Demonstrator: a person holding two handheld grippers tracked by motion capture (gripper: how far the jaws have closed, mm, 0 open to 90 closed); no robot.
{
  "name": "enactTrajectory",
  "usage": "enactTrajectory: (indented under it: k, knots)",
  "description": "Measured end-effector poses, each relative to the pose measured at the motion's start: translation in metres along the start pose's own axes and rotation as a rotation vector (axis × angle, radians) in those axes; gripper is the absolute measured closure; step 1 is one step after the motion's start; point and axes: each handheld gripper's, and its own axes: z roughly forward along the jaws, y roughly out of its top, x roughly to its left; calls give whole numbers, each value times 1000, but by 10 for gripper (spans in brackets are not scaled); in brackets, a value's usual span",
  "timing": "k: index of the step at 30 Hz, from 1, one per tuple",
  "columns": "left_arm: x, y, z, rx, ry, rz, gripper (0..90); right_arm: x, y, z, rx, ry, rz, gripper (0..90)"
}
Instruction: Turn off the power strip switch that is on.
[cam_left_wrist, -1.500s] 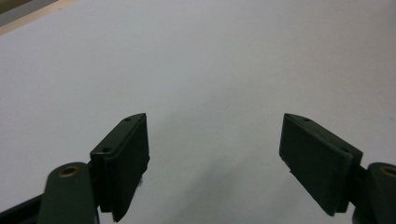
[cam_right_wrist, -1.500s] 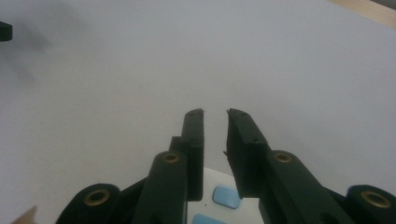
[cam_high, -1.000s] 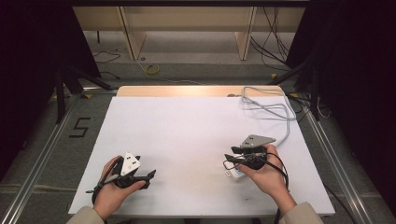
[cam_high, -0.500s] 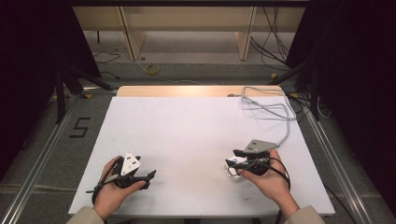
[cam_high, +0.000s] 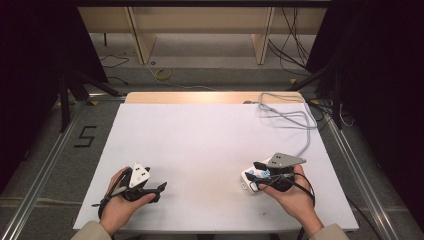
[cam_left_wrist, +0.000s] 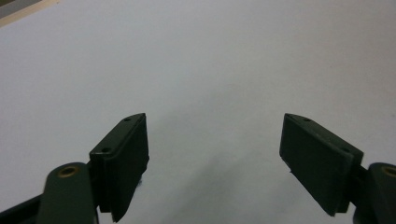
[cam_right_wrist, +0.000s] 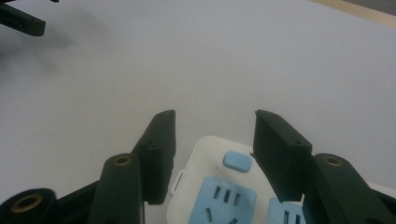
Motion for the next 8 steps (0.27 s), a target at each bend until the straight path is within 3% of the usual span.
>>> enactTrajectory:
  k: [8]
  knots:
    - [0,0,2,0,-3,-1,235,-2,-3,-2,-14,-18,11,467]
